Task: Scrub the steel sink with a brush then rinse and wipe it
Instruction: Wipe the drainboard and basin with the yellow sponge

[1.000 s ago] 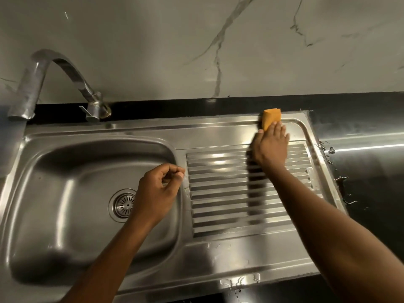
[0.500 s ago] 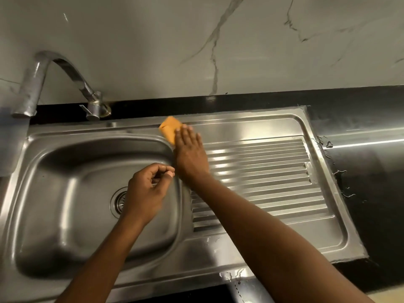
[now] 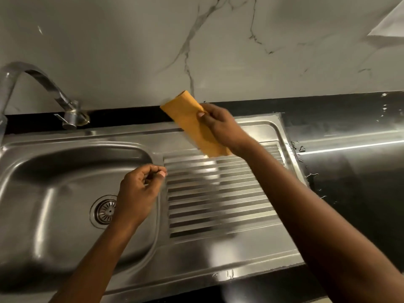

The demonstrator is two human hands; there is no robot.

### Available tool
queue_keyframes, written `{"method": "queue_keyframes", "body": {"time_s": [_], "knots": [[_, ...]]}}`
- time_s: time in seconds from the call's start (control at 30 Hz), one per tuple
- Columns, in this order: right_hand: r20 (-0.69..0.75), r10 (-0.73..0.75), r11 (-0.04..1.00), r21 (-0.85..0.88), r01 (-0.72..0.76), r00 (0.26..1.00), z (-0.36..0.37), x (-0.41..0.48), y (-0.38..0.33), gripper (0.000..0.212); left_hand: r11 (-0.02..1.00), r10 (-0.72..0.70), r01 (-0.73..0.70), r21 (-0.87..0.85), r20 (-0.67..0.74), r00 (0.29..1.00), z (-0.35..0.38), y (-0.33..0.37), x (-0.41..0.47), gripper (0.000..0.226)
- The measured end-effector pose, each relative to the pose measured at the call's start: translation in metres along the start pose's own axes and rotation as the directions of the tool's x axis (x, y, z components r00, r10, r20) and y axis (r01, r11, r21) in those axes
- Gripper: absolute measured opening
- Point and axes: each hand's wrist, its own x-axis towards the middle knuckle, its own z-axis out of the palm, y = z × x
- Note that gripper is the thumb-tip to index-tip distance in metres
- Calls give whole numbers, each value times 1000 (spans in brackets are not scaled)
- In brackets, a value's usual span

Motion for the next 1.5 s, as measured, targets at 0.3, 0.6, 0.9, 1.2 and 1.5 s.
{"method": "queue_keyframes", "body": {"time_s": [0.3, 0.6, 0.9, 1.2, 1.5], "knots": [[528, -77, 655, -613, 442, 846, 2, -4, 29, 54, 1000, -6, 7, 28, -32, 999, 6, -3, 1, 18], [-70, 285, 673, -695, -252, 956, 113, 3, 57, 85, 998, -46, 49, 31, -84, 995, 0, -11, 0, 19], [133, -53, 544, -827, 140, 990, 123, 1, 99, 67, 997, -64, 68, 39, -92, 994, 8, -11, 7, 23], [110, -82, 489, -861, 136, 990, 25, -12, 139, 66, 998, -53, 54, 28, -60, 997, 29, -2, 16, 21], [-139, 33, 515, -846, -136, 990, -80, -47, 175, 69, 999, -32, 32, 42, -1, 999, 46, 6, 6, 21]]}}
